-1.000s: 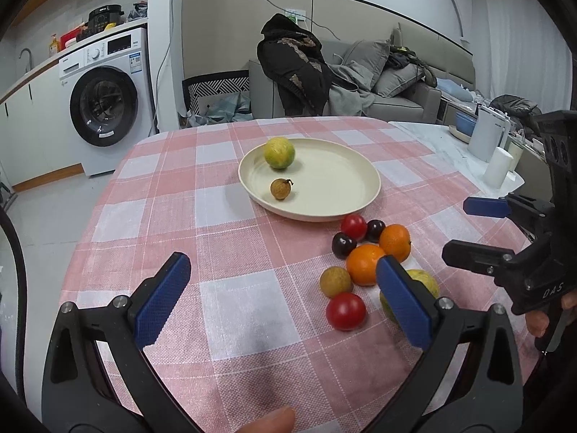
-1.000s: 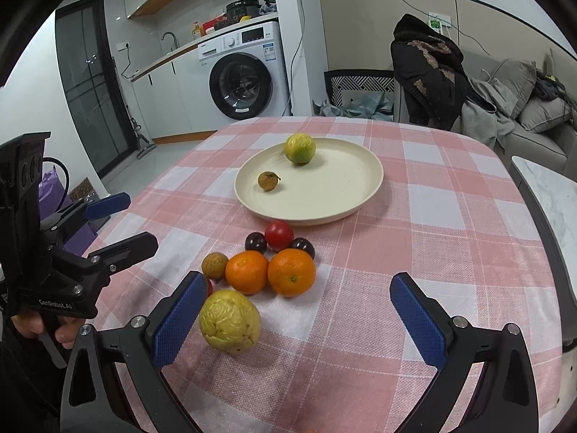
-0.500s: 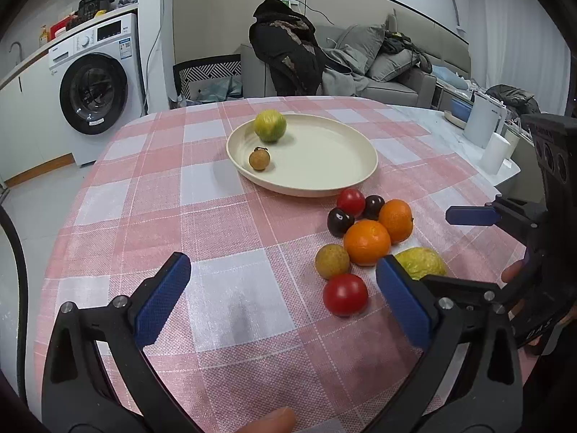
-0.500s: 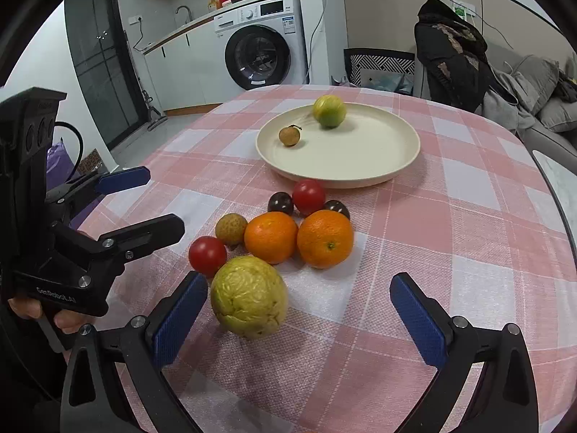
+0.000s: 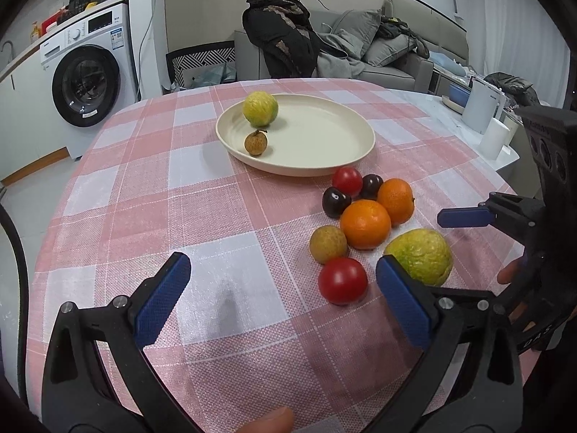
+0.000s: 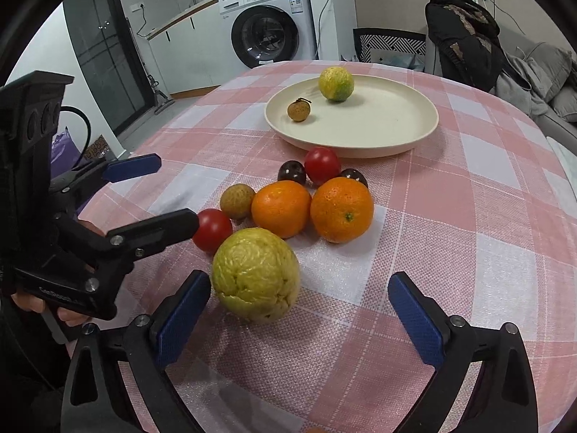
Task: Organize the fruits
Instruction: 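Close the right tool on the wrinkled yellow guava while the left tool grasps a red tomato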
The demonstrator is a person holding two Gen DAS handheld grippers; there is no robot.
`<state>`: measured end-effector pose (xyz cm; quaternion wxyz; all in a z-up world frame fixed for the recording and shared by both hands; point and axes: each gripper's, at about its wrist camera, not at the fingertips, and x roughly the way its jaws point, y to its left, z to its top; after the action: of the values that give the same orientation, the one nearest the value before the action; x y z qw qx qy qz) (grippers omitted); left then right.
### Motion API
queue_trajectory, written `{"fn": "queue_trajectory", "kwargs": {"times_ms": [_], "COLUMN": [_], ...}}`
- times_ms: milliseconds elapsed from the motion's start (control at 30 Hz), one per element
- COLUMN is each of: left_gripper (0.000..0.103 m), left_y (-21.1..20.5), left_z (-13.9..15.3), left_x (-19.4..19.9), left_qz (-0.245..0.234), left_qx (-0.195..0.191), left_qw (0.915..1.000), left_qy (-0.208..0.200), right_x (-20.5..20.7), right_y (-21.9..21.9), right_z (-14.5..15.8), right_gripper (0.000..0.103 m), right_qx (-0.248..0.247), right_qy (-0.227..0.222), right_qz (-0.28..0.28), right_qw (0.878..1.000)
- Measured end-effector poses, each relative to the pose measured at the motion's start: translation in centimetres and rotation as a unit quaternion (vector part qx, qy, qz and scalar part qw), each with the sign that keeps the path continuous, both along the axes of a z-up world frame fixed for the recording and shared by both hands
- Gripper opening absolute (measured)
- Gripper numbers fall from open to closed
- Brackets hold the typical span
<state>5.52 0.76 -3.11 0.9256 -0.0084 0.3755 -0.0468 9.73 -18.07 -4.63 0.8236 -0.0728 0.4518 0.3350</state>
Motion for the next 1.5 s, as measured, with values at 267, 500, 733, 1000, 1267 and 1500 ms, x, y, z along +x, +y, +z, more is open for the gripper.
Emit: {"fn": "queue_trajectory", "kwargs": {"times_ms": [267, 500, 733, 1000, 1267, 1500], "left_gripper": [0.103, 0.103, 0.102, 0.102, 0.064, 0.050], "left_y": [0.2, 0.0, 0.2, 0.3, -1.4, -2.3], "left_z": [-0.4, -0.6, -0.8, -1.4, -2.3, -2.3], "left_x": [0.2, 0.3, 0.4, 0.7, 1.0, 0.9], "left_qz": [-0.003, -0.006, -0.005, -0.013, -0.051, -0.067], "left_qx": [-0.002, -0.001, -0.008, -0.039, -0.028, -0.026], "left_qw": [1.0000, 0.9999, 0.9998, 0.9981, 0.9961, 0.9954], "left_qy": [0.008, 0.015, 0.020, 0.046, 0.067, 0.064], "right_x": [-0.6, -1.2, -1.1, -0.6, -0.3, -0.4], "right_y": [0.6, 1.2, 0.6, -1.4, -1.6, -1.7], "right_z": [0.2, 0.2, 0.7, 2.8, 2.7, 2.7], "right_gripper": [0.072, 0.056, 0.048, 0.048, 0.048, 0.048], "right_qx": [0.020, 0.026, 0.034, 0.064, 0.065, 0.064], "right_qy": [0.009, 0.013, -0.004, -0.049, -0.045, -0.044], "right_qz": [0.031, 0.048, 0.040, -0.001, -0.008, -0.008], "right_qw": [0.999, 0.998, 0.999, 0.997, 0.997, 0.997]}}
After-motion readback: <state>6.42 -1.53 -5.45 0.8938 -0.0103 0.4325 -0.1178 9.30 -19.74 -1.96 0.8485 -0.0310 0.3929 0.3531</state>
